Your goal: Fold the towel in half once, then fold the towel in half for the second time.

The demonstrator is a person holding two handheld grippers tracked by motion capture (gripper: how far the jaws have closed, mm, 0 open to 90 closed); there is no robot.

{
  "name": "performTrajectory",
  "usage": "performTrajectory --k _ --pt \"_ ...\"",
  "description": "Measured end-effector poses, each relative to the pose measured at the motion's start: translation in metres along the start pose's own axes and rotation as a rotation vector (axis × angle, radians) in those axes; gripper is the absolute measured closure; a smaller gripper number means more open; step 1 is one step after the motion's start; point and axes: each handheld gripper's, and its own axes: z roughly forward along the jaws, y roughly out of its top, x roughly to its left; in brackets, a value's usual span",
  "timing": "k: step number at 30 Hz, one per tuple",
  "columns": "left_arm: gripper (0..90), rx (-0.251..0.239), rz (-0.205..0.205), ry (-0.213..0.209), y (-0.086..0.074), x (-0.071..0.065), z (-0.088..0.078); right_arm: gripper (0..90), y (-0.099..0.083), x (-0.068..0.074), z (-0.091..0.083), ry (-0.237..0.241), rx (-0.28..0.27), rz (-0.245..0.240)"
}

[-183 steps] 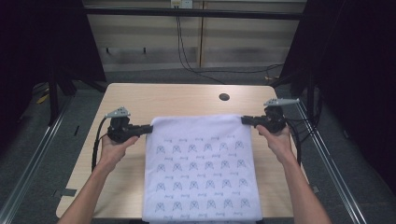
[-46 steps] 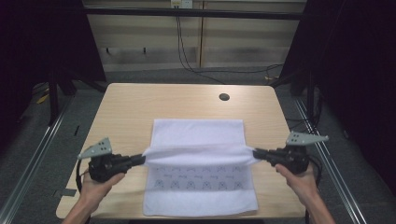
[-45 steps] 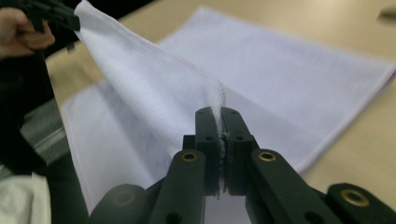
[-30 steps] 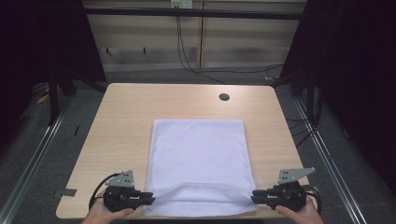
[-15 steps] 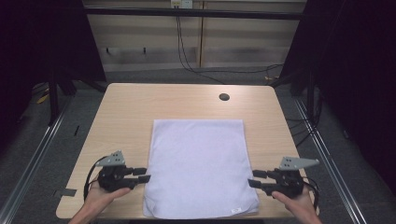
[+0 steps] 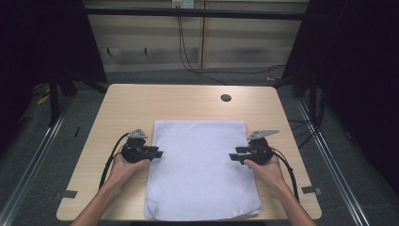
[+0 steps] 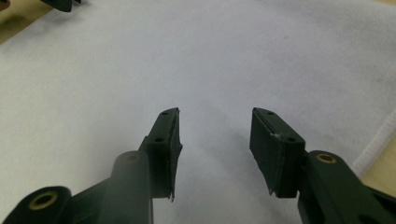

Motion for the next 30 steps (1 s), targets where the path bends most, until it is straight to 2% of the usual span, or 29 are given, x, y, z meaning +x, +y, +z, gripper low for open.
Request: performTrajectory --k 1,2,3,4,7,9,12,14,18,21,23,27,30 --pt "66.7 0.001 0.000 0.010 0.001 0.000 0.002 54.3 0.004 -0.001 0.003 -0.006 0.004 0.000" --pt "66.7 0.009 -0.006 0.002 0.000 0.000 0.005 55.0 0.006 -0.003 0.006 -0.025 0.006 -0.009" --pt "66.9 0.028 0.004 0.010 -0.001 -0.001 0.008 55.5 0.007 -0.005 0.010 -0.034 0.007 -0.011" --pt "67.3 0.019 0.019 0.017 -0.003 -0.002 0.008 56.0 0.007 -0.008 0.013 -0.041 0.017 -0.006" --pt "71.1 0.037 0.003 -0.001 -0.004 -0.002 0.005 55.8 0.004 -0.013 0.021 -0.058 0.033 0.011" --pt "75.1 0.048 -0.006 -0.019 -0.007 -0.003 0.001 54.8 0.002 -0.013 0.023 -0.049 0.057 0.011" --pt "78.9 0.058 0.008 -0.022 -0.013 -0.007 -0.004 54.9 -0.002 -0.010 0.023 -0.038 0.059 0.013" --pt "79.8 0.060 0.015 -0.027 -0.016 -0.011 -0.007 54.9 -0.003 -0.008 0.020 -0.035 0.079 0.007" --pt "79.8 0.054 0.032 -0.027 -0.020 -0.016 -0.009 54.9 -0.007 0.001 0.014 -0.013 0.125 -0.030" --pt "79.9 0.032 -0.004 -0.057 -0.025 -0.015 -0.011 55.7 -0.011 0.006 0.010 -0.001 0.142 -0.042" --pt "81.1 0.035 0.001 -0.064 -0.027 -0.016 -0.013 57.1 -0.012 0.009 0.008 -0.006 0.152 -0.051" --pt "81.7 0.048 0.019 -0.074 -0.035 -0.025 -0.019 63.8 -0.018 0.014 0.003 0.023 0.155 -0.041" --pt "81.7 0.054 0.008 -0.086 -0.044 -0.034 -0.027 65.8 -0.024 0.017 -0.002 0.049 0.161 -0.038"
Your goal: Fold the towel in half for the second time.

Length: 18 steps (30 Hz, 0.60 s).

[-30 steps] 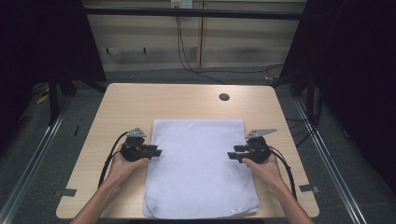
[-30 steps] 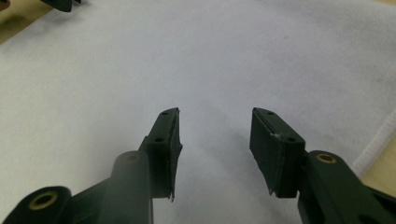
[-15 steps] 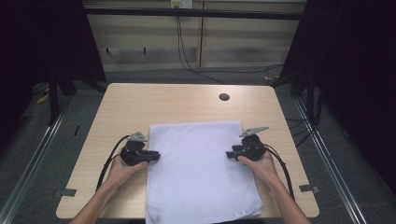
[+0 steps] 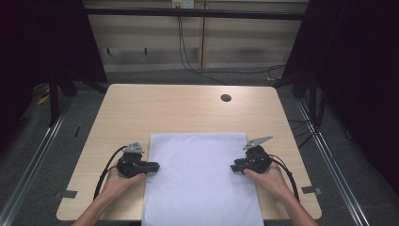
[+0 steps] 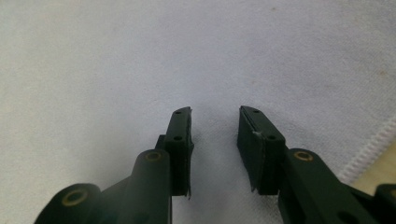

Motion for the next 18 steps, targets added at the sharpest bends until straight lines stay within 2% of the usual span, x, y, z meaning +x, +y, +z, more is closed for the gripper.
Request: performTrajectory --k 2,4,7,8,9,10,11,12,15,18 --pt "81.6 0.009 -0.004 -0.004 -0.005 -0.006 -0.004 65.7 -0.005 0.003 -0.002 0.015 -0.005 -0.005" --pt "81.1 0.026 -0.003 -0.013 -0.009 -0.013 -0.008 65.6 -0.008 0.011 -0.005 0.027 0.022 -0.016" --pt "77.4 0.051 0.030 -0.022 -0.015 -0.027 -0.013 65.5 -0.015 0.021 -0.010 0.064 0.049 -0.032" --pt "74.9 0.055 0.046 -0.017 -0.015 -0.030 -0.015 65.1 -0.017 0.024 -0.011 0.067 0.057 -0.042" --pt "69.3 0.058 0.057 -0.003 -0.015 -0.032 -0.016 58.1 -0.015 0.027 -0.016 0.053 0.093 -0.067" --pt "69.3 0.054 0.076 0.018 -0.013 -0.032 -0.017 58.1 -0.015 0.027 -0.016 0.053 0.093 -0.067" --pt "66.9 0.044 0.070 0.019 -0.010 -0.030 -0.017 58.3 -0.012 0.024 -0.021 0.024 0.060 -0.073" --pt "66.4 0.038 0.070 0.031 -0.007 -0.027 -0.017 58.4 -0.009 0.018 -0.025 0.026 0.027 -0.054" --pt "65.0 -0.020 0.048 0.069 0.010 -0.010 -0.018 59.2 0.005 -0.008 -0.036 -0.014 -0.075 -0.004" --pt "65.0 -0.077 0.034 0.107 0.026 0.008 -0.018 59.3 0.021 -0.034 -0.039 -0.074 -0.127 0.022"
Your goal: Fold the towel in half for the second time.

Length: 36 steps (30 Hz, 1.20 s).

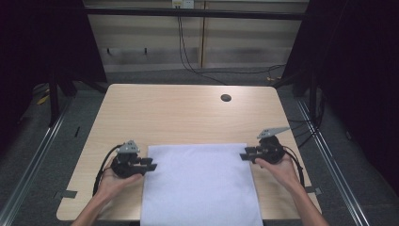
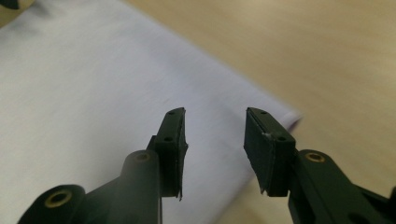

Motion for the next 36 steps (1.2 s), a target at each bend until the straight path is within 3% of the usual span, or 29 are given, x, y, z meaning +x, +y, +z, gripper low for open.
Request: performTrajectory --k 1,2,4,5,8,9,11,13,15,18,21,23,28,32,36 --pt "65.6 -0.021 -0.022 0.028 0.006 0.009 0.004 58.4 0.004 -0.005 0.002 -0.015 0.000 0.004" --pt "65.8 -0.026 -0.049 0.013 0.011 0.018 0.008 58.7 0.011 -0.013 0.007 -0.042 0.010 -0.018" --pt "66.1 -0.050 -0.063 0.041 0.018 0.030 0.013 58.6 0.018 -0.021 0.013 -0.027 0.012 -0.008" --pt "66.0 -0.072 -0.077 0.030 0.020 0.036 0.014 58.8 0.021 -0.026 0.019 -0.014 0.010 -0.004" --pt "64.5 -0.060 -0.098 0.017 0.022 0.048 0.019 58.6 0.017 -0.033 0.031 0.009 0.003 0.019" --pt "63.5 -0.067 -0.115 0.029 0.022 0.051 0.022 58.2 0.016 -0.036 0.035 0.008 0.019 0.016" --pt "61.5 -0.070 -0.149 0.008 0.021 0.055 0.027 57.9 0.014 -0.040 0.041 0.003 0.028 0.016" --pt "58.6 -0.043 -0.120 0.019 0.020 0.052 0.029 58.6 0.011 -0.043 0.042 0.028 -0.003 0.026" --pt "58.1 -0.031 -0.109 0.010 0.018 0.050 0.028 60.3 0.011 -0.042 0.044 0.012 0.023 0.009" --pt "56.3 -0.018 -0.092 0.001 0.015 0.048 0.026 61.0 0.008 -0.043 0.045 0.019 0.022 0.021" --pt "55.8 -0.011 -0.099 0.023 0.014 0.050 0.023 62.1 0.000 -0.043 0.049 -0.006 0.045 0.023" --pt "55.8 -0.012 -0.107 0.023 0.013 0.052 0.023 62.1 -0.002 -0.043 0.049 0.003 0.045 0.024" --pt "53.1 0.027 -0.064 0.057 0.009 0.051 0.028 67.6 -0.004 -0.043 0.047 0.008 0.054 0.023" --pt "53.2 0.053 -0.060 0.026 0.007 0.052 0.030 79.0 -0.005 -0.045 0.048 0.038 0.047 0.027" --pt "62.2 0.091 -0.043 -0.003 0.005 0.048 0.031 83.9 -0.006 -0.046 0.049 0.064 0.049 0.044"
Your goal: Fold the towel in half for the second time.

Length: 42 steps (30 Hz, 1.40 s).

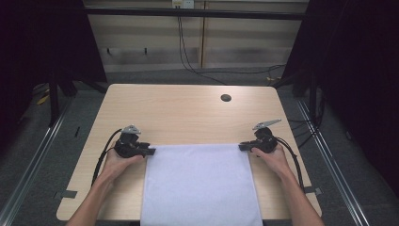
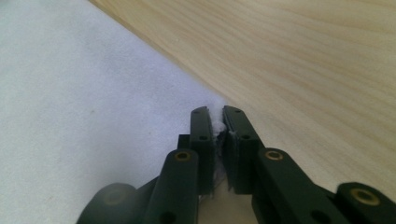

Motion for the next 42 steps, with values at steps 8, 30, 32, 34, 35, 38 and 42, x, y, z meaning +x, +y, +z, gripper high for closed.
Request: performTrajectory --k 8,30,32,34,35,38,42 --pt "84.3 -0.018 -0.015 -0.042 0.000 0.001 -0.004 86.2 0.003 -0.001 -0.004 0.014 -0.041 0.037" --pt "84.9 -0.230 -0.035 0.021 0.025 0.002 -0.041 87.2 0.026 0.010 -0.044 -0.003 -0.274 0.034" --pt "85.0 -0.248 -0.042 0.022 0.030 0.002 -0.045 87.5 0.030 0.011 -0.047 0.000 -0.276 0.030" --pt "85.0 -0.264 -0.035 0.028 0.036 0.003 -0.049 87.5 0.038 0.010 -0.050 -0.007 -0.278 0.015" --pt "85.0 -0.271 -0.038 0.029 0.039 0.004 -0.050 87.6 0.042 0.009 -0.053 -0.010 -0.280 0.015" --pt "85.1 -0.300 -0.043 0.034 0.050 0.006 -0.056 87.6 0.056 0.009 -0.058 -0.027 -0.282 0.005" --pt "85.0 -0.340 -0.040 0.037 0.066 0.005 -0.060 87.8 0.074 0.006 -0.064 -0.046 -0.297 -0.008"
